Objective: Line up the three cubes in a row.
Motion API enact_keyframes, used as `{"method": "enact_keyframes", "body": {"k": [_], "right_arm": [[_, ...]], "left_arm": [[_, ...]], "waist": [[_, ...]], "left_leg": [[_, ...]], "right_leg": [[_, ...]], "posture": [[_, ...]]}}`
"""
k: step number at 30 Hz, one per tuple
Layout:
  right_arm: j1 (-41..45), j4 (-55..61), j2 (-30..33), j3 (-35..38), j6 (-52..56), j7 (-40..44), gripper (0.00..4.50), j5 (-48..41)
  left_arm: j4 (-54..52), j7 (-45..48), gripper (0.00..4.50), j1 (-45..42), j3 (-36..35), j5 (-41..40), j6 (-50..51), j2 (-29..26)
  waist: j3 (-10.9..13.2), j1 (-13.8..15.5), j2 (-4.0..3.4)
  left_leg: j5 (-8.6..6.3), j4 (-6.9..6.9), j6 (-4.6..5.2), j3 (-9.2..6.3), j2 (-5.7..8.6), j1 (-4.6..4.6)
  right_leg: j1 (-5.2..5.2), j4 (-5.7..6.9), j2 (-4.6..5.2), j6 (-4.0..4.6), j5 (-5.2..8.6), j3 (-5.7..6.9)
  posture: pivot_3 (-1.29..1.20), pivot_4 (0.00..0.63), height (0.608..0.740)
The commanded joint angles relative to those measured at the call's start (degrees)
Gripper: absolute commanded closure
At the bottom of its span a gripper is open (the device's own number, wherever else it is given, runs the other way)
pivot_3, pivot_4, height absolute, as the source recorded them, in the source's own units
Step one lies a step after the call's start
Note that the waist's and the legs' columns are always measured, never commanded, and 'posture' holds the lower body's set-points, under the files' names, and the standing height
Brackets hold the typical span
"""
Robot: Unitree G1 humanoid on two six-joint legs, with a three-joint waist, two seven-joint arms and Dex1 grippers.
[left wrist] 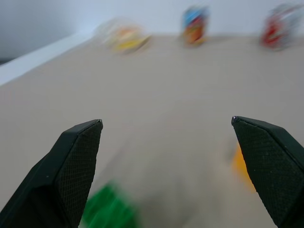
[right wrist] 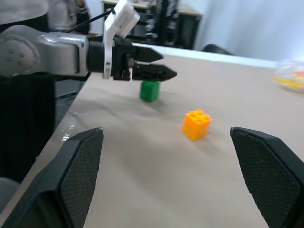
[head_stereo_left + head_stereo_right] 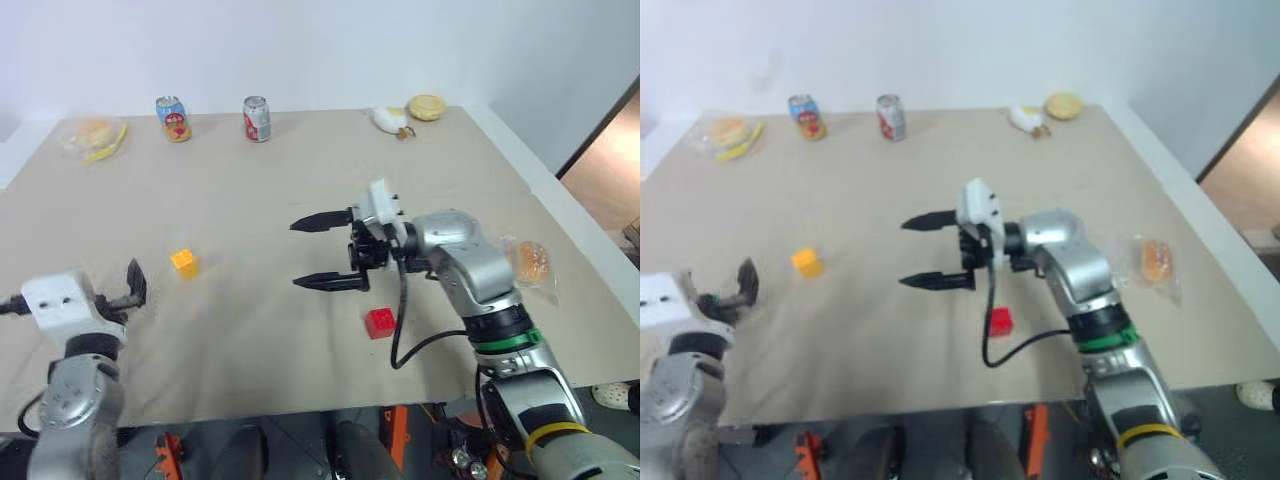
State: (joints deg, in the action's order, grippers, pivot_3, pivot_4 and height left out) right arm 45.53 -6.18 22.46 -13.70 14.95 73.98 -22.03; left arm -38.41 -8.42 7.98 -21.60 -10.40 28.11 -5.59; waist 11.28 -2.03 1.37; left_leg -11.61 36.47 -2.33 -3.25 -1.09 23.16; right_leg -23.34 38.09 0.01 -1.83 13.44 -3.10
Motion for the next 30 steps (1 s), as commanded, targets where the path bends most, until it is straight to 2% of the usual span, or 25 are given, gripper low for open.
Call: {"method": "enact_keyframes", "body": {"k": [1,10,20,30], "right_arm": [[3.51,-3.82,-1.19,-0.01,-4.06,1.80,0.09,1.54],[6.04,-7.71,-2.72,-0.11,-6.34,4.08,0.09,3.45],[5.40,-5.92,-2.20,0.14,-5.69,4.42,0.09,3.64],[5.36,-5.54,-2.22,0.35,-4.84,4.93,0.09,3.43]], "left_arm": [[-4.23,-8.75,0.00,-2.31,1.79,7.00,0.35,3.82],[0.39,-17.40,0.00,-7.10,2.06,13.85,4.62,10.22],[9.60,-18.73,0.00,-11.98,0.60,13.68,3.82,10.44],[13.31,-20.08,0.00,-13.53,-0.83,13.04,4.06,10.77]], "waist": [[0.00,0.13,0.00],[-0.04,-0.29,0.06],[-0.03,-0.54,0.07],[-0.03,-0.56,0.08]], "left_leg": [[0.03,0.01,-0.04,0.01,0.02,0.00],[0.06,-0.01,-0.03,0.07,-0.11,-0.02],[0.06,-0.02,-0.03,0.07,-0.12,-0.02],[0.05,-0.02,-0.04,0.07,-0.11,0.00]], "right_leg": [[0.01,-0.01,0.01,-0.02,-0.05,-0.03],[-0.03,-0.01,-0.18,0.02,-0.14,-0.10],[-0.03,-0.01,-0.19,0.02,-0.15,-0.10],[-0.04,-0.01,-0.17,0.02,-0.15,-0.10]], "posture": [[0.00,0.150,0.740],[0.00,0.150,0.740],[0.00,0.150,0.740],[0.00,0.150,0.740]]}}
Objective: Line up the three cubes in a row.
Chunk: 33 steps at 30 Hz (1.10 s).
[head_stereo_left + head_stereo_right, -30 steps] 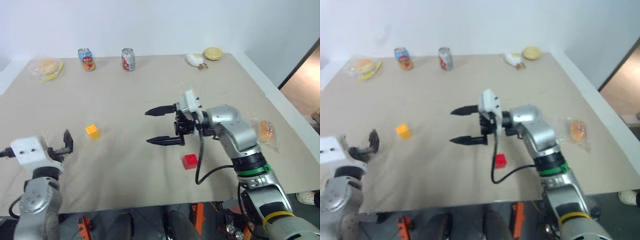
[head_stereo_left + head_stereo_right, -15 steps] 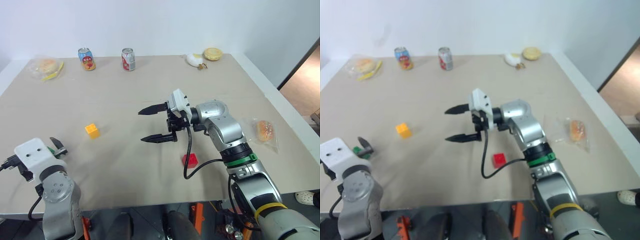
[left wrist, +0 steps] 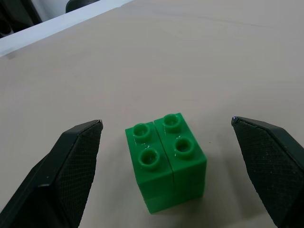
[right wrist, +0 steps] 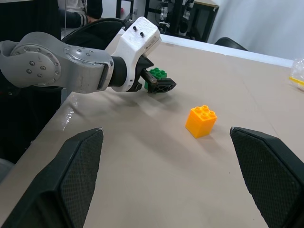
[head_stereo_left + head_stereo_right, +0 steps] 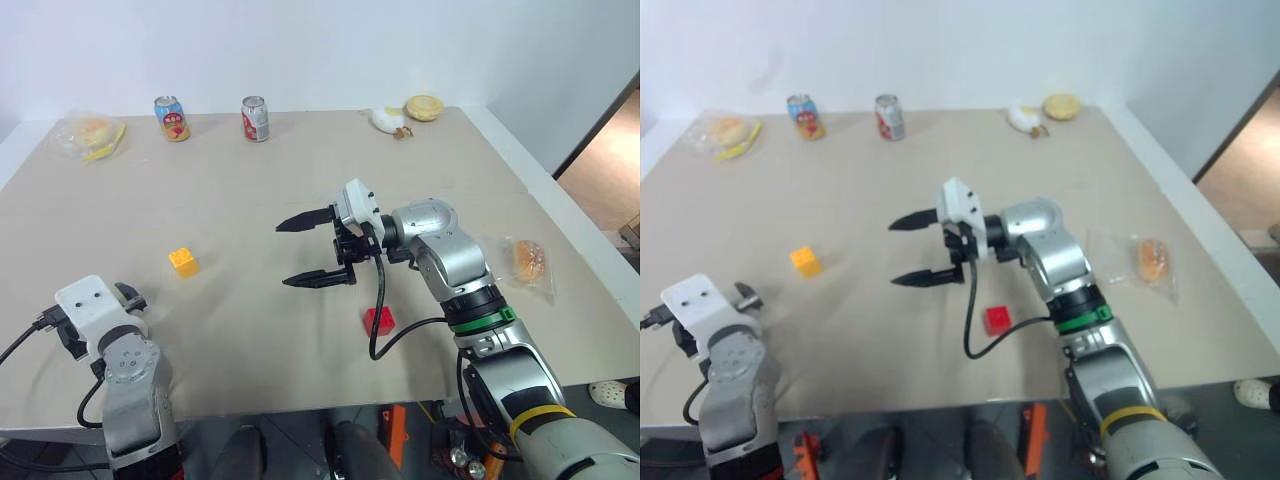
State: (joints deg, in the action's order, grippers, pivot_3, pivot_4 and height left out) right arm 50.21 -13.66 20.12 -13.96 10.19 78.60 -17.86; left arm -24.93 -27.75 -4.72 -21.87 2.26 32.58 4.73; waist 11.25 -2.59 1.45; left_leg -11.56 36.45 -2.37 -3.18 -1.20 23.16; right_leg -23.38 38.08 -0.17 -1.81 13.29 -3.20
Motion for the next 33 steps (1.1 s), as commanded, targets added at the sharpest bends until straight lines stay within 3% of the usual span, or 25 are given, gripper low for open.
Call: {"method": "enact_keyframes", "body": {"k": [1,8,13,18,33], "right_arm": [[0.73,1.88,0.08,0.62,-0.10,0.32,0.09,-0.75],[0.87,1.69,0.06,0.60,-0.34,0.71,0.09,-0.79],[0.99,1.88,0.16,0.66,0.29,1.20,0.00,-1.14],[0.95,1.88,0.13,0.72,0.40,1.44,0.00,-0.94],[0.44,4.84,0.86,2.22,4.81,1.15,0.00,-4.33]], "left_arm": [[0.00,-0.84,0.00,-0.88,-0.59,0.41,-0.42,0.45],[1.72,-1.41,0.00,-0.99,-1.62,-0.82,-0.21,1.44],[3.04,-1.84,1.43,-1.51,-2.00,-1.41,-1.38,1.43],[3.97,-2.10,3.16,-1.90,-2.17,-1.81,-2.48,1.31],[4.26,-1.71,3.15,-2.01,-2.63,-3.26,-2.90,0.34]], "waist": [[0.00,0.00,0.00],[0.00,0.00,0.00],[0.00,0.00,0.01],[0.00,0.00,0.01],[0.01,0.00,0.01]], "left_leg": [[0.00,0.00,0.00,0.00,0.00,0.00],[0.00,0.00,0.00,0.00,0.00,0.01],[0.00,0.00,0.00,0.00,0.00,0.01],[0.00,0.00,0.00,0.00,0.00,0.01],[0.00,0.00,-0.01,0.00,0.00,0.02]], "right_leg": [[0.00,0.00,0.00,0.00,0.00,0.00],[-0.01,0.00,0.00,0.00,0.00,0.00],[0.00,0.00,0.00,0.00,0.00,0.01],[-0.01,0.00,0.00,0.00,0.00,0.00],[-0.01,-0.01,0.00,0.00,0.00,0.01]], "posture": [[0.00,0.150,0.740],[0.00,0.150,0.740],[0.00,0.150,0.740],[0.00,0.150,0.740],[0.00,0.150,0.740]]}}
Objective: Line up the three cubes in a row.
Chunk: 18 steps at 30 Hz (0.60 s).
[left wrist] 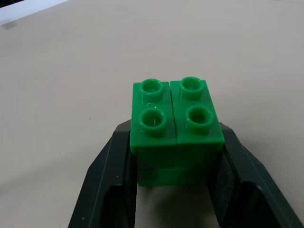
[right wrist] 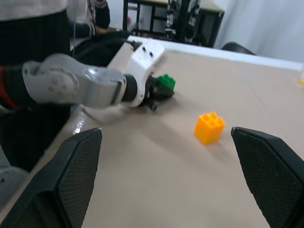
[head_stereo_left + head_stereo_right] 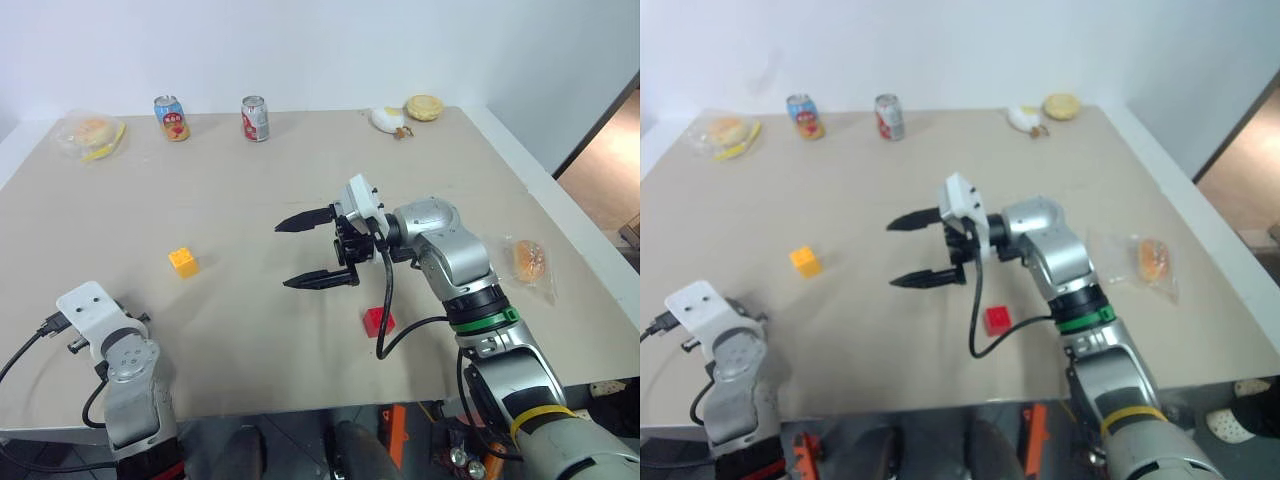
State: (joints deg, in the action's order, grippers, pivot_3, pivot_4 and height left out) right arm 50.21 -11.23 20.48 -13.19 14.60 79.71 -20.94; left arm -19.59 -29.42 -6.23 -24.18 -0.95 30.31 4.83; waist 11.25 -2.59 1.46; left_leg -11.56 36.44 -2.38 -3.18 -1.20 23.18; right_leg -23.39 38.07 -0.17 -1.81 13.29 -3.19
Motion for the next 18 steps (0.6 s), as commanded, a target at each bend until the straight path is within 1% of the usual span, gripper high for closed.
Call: {"method": "enact_keyframes", "body": {"k": [1,5,7,9,11,14,17,18], "right_arm": [[0.43,2.43,0.57,1.43,0.45,-0.08,0.00,-1.28],[-0.22,3.46,1.47,2.23,1.51,-1.13,0.00,-1.81],[-1.51,5.61,3.16,3.30,3.27,-1.42,0.00,-3.01],[-3.44,8.91,5.67,5.25,6.24,-1.90,0.00,-5.16],[-5.75,12.72,8.71,7.66,9.72,-2.31,0.00,-7.87],[-9.27,18.10,13.30,11.86,14.69,-3.86,0.00,-11.98],[-12.43,21.50,16.85,15.22,17.30,-6.64,0.00,-13.33],[-13.44,22.54,17.88,15.61,17.63,-7.20,0.00,-13.27]], "left_arm": [[-0.95,0.18,3.15,-0.62,-0.09,-0.09,-0.74,0.06],[-1.18,3.81,3.15,-1.52,0.58,-1.66,-3.37,-1.83],[-2.01,9.39,3.15,-1.81,1.89,-3.28,-6.10,-4.51],[-2.93,18.02,3.15,-3.34,2.93,-8.11,-9.64,-7.61],[-3.47,29.04,3.15,-5.16,5.87,-12.95,-11.21,-12.31],[-3.69,49.41,3.15,-6.49,12.20,-21.18,-11.33,-20.55],[-1.78,66.11,3.15,-7.60,17.73,-26.07,-10.80,-28.27],[-1.02,70.21,3.15,-7.86,18.94,-27.20,-10.75,-30.20]], "waist": [[0.00,0.00,0.00],[0.01,0.00,0.01],[0.01,0.02,0.02],[0.02,0.25,0.03],[0.03,0.49,0.04],[0.05,0.66,0.05],[0.05,0.54,0.03],[0.05,0.43,0.03]], "left_leg": [[0.00,0.00,0.00,0.00,0.00,0.00],[0.00,0.00,0.00,0.00,0.01,0.01],[0.00,0.00,0.00,-0.01,0.01,0.03],[0.00,-0.01,0.00,-0.03,0.01,0.07],[0.00,-0.01,-0.02,-0.04,0.03,0.13],[-0.01,-0.01,-0.03,-0.01,0.07,0.15],[-0.05,-0.04,-0.09,0.08,0.10,0.11],[-0.05,-0.05,-0.09,0.09,0.08,0.10]], "right_leg": [[0.00,0.00,0.00,0.00,0.00,0.00],[0.00,0.00,0.00,0.00,0.00,0.00],[-0.03,0.00,-0.01,0.00,0.00,0.02],[-0.03,-0.02,0.01,0.02,0.01,0.04],[-0.06,-0.04,0.05,0.03,0.02,0.07],[-0.08,-0.05,0.10,0.04,0.04,0.06],[-0.07,-0.06,0.14,0.02,0.11,-0.02],[-0.08,-0.08,0.13,0.02,0.12,-0.03]], "posture": [[0.00,0.150,0.740],[0.00,0.150,0.740],[0.00,0.150,0.740],[0.00,0.150,0.740],[0.00,0.150,0.740],[0.00,0.150,0.740],[0.00,0.150,0.740],[0.00,0.150,0.740]]}}
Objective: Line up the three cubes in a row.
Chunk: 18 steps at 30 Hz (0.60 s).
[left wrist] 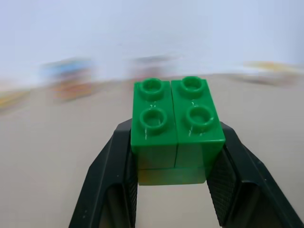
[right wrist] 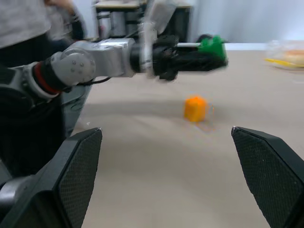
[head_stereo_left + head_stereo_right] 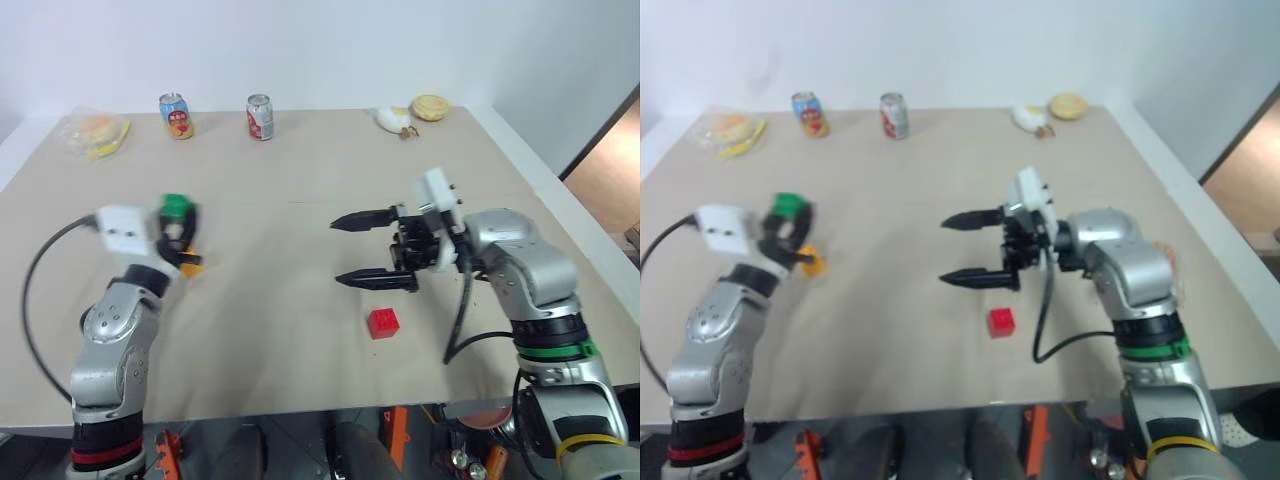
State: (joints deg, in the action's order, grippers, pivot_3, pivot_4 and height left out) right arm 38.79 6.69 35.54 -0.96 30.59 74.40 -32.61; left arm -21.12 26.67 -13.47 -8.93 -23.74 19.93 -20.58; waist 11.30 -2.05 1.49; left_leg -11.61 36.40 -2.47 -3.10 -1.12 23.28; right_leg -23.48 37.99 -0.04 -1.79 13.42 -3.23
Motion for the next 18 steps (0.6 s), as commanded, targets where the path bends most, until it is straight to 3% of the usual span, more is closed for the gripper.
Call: {"method": "enact_keyframes", "body": {"k": [1,4,8,18], "right_arm": [[-3.70,5.86,4.16,4.15,1.84,-2.58,0.00,-1.47],[-7.45,9.00,6.30,6.16,2.42,-5.37,0.00,-1.71],[-11.70,14.68,7.60,8.59,4.54,-9.49,0.00,-3.61],[-20.07,23.22,10.92,12.32,8.33,-14.74,0.00,-8.08]], "left_arm": [[1.89,19.79,3.15,-1.21,5.98,-4.91,-0.68,-7.29],[6.67,30.54,3.15,-3.87,10.98,-4.27,-2.90,-11.24],[13.24,39.26,3.15,-7.61,15.00,-3.07,-5.68,-12.25],[20.78,47.11,3.15,-10.79,21.98,0.69,-8.66,-9.55]], "waist": [[0.00,-0.42,0.00],[0.02,-0.61,-0.03],[0.08,-0.60,-0.13],[0.09,-0.51,-0.13]], "left_leg": [[-0.01,-0.02,-0.01,-0.01,-0.01,0.01],[-0.04,-0.13,0.02,-0.02,-0.09,-0.04],[-0.05,-0.15,0.04,-0.03,-0.23,-0.01],[-0.07,-0.14,0.07,-0.02,-0.28,0.03]], "right_leg": [[0.00,0.00,-0.01,0.02,0.05,0.01],[-0.04,0.01,-0.12,0.13,0.14,0.03],[-0.12,0.04,-0.28,0.17,0.15,0.01],[-0.13,0.04,-0.32,0.17,0.17,-0.01]], "posture": [[0.00,0.150,0.740],[0.00,0.150,0.740],[0.00,0.150,0.740],[0.00,0.150,0.740]]}}
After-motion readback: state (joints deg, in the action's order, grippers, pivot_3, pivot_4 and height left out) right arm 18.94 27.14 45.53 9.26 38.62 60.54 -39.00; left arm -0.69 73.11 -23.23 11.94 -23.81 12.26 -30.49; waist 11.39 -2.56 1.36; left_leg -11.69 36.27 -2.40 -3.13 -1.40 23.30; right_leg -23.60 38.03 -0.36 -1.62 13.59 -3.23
